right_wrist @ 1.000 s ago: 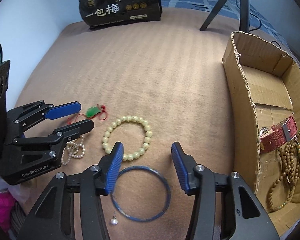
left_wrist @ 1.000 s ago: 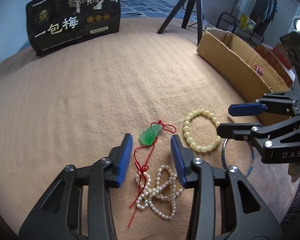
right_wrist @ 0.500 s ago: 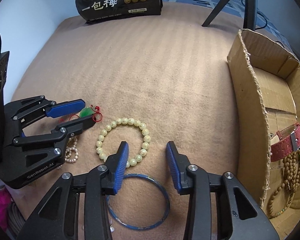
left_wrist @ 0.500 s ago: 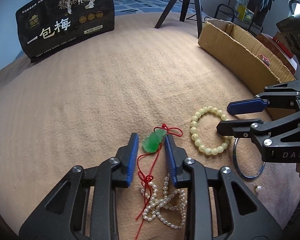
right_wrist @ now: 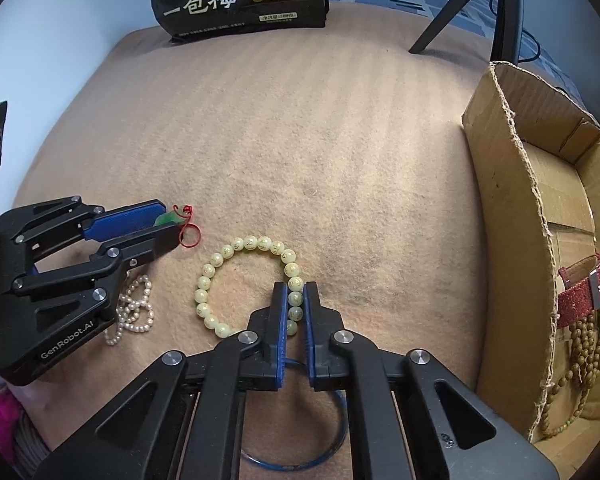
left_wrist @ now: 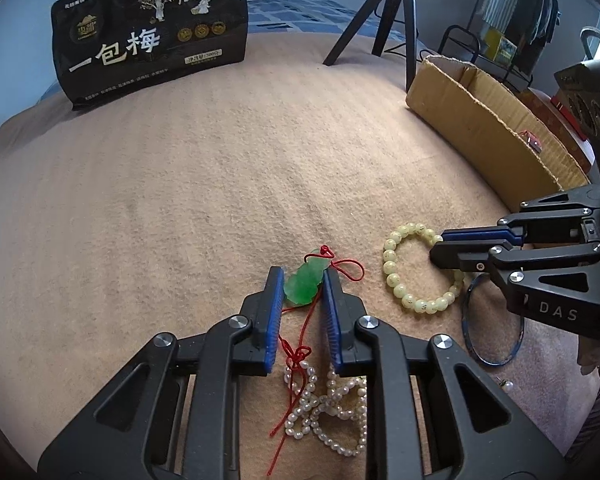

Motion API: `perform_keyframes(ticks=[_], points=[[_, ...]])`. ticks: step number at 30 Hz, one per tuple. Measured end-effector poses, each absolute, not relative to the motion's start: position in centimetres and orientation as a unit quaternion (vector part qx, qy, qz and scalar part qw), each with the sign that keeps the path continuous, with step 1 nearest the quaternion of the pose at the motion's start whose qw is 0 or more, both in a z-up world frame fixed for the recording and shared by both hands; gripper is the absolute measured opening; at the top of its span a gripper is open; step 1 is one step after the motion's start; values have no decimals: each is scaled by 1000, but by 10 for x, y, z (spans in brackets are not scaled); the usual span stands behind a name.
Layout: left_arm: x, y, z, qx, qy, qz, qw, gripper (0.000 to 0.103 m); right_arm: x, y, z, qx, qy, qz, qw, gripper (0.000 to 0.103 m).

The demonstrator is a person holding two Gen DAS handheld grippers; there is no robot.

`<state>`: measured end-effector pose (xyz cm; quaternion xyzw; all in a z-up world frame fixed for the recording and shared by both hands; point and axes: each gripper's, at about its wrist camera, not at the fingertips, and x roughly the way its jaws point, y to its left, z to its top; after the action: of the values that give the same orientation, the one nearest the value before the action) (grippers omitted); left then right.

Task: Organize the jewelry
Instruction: 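Grasp the jade pendant with the left tool while the right tool grasps the cream bead bracelet, then carry the pendant and bracelet into the cardboard box and open both tools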

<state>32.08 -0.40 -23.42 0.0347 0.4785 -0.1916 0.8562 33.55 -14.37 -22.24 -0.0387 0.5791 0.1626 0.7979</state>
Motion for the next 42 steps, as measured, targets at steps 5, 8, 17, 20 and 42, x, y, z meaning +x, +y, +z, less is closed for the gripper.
perform_keyframes(ticks=[5,8,17,20,42], points=[[317,6,-225,14,470,-185,863,19,329,-147,-210,-25,563,164,809,6],[313,12,-215,3,461,-181,869,19,325,-149,-201,-26,552,164,817,6],[298,25,-180,-16,435,-176,883,19,302,-153,-160,-41,508,169,844,6],[294,27,-168,-17,426,-174,887,19,295,-155,-148,-45,496,167,851,6],[271,-6,-93,-25,369,-204,906,19,265,-226,-77,-32,440,139,887,6]])
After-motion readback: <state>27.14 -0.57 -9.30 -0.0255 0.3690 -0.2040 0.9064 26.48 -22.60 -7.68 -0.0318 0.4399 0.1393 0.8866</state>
